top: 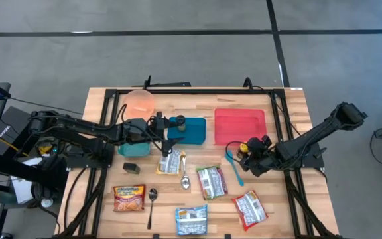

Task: Pick & Place Food Item
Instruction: Put the yellow seasoning bottle into the blue bin

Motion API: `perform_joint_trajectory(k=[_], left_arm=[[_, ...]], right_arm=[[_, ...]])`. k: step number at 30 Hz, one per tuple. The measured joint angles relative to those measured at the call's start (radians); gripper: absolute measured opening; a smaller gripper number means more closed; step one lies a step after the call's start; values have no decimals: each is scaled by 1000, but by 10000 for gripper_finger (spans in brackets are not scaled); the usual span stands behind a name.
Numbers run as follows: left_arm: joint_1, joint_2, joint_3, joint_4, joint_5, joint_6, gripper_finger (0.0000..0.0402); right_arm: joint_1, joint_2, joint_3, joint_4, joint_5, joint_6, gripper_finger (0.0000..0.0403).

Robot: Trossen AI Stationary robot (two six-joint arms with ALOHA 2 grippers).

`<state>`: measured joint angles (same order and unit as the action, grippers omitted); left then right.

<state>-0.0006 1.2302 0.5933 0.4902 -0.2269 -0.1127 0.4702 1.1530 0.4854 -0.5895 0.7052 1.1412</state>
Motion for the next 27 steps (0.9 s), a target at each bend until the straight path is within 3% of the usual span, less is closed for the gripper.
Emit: perform_joint_trajectory(k=[12, 27], left_arm=[[0, 0, 0, 0, 0, 0, 294], [0, 0, 0, 0, 0, 0, 294]], right_arm=[[1, -6, 1, 1, -8, 0, 200], [63, -101, 50, 22, -29, -99, 200]])
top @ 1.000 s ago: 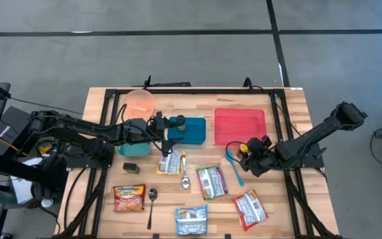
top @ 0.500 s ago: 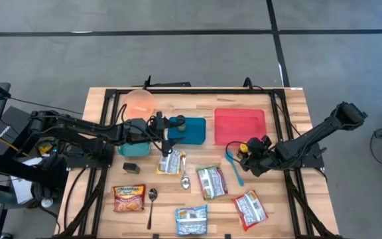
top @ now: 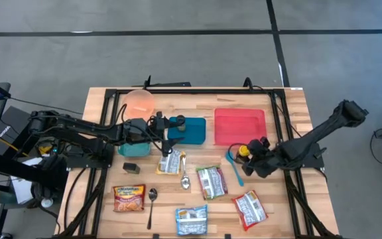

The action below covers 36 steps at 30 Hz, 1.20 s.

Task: Pick & Place Food Item
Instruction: Put the yellow seasoning bottle into the blue bin

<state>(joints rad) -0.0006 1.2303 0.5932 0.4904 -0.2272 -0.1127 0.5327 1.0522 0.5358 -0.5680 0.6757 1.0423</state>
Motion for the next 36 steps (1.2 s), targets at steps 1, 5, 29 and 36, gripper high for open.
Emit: perform_joint_trajectory(k=[1, 5, 29, 36], left_arm=[[0, 0, 0, 0, 0, 0, 294], [0, 0, 0, 0, 0, 0, 294], [3, -15, 0, -113, -98, 53, 294], [1, -77, 0, -189, -35, 23, 294]], right_arm=[[4, -6, 14, 1, 1, -17, 200], [10, -20, 77, 4, 31, -119, 200], [-532, 77, 236, 582, -297, -868, 201], [-659, 287, 235, 770, -494, -867, 201]])
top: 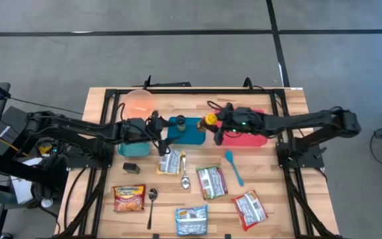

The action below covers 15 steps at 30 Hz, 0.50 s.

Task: Pick & Place Food Item
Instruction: Put the yellow seasoning bottle into the blue bin

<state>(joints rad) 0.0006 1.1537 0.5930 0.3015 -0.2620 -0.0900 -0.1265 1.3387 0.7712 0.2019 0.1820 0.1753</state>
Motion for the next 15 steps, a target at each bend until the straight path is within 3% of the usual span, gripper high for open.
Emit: perform_joint_trajectory(k=[10, 15], left_arm=[[0, -28, 0, -96, 1, -28, 294], [0, -30, 0, -137, 2, -43, 294]], right_arm=[[-70, 292, 140, 34, -52, 0, 202], [-76, 410, 236, -61, -52, -16, 202]])
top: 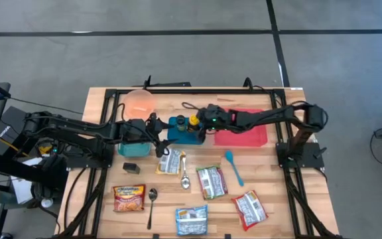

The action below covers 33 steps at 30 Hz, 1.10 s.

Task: Pick & Place Food Item
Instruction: Put the yellow seasoning bottle into the blue bin

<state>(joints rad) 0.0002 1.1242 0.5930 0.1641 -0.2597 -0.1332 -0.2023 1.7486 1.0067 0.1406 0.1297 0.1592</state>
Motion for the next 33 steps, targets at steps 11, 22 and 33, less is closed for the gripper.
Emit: perform_joint_trajectory(k=[11, 22, 33], left_arm=[[-2, -5, 0, -73, 31, -28, 294], [-1, -5, 0, -68, 31, -29, 294], [-1, -5, 0, -67, 30, -30, 294]], right_arm=[[-28, 95, 37, -21, 6, -13, 203], [-48, 106, 36, -39, 7, -40, 203], [-47, 105, 36, -60, 2, -40, 208]])
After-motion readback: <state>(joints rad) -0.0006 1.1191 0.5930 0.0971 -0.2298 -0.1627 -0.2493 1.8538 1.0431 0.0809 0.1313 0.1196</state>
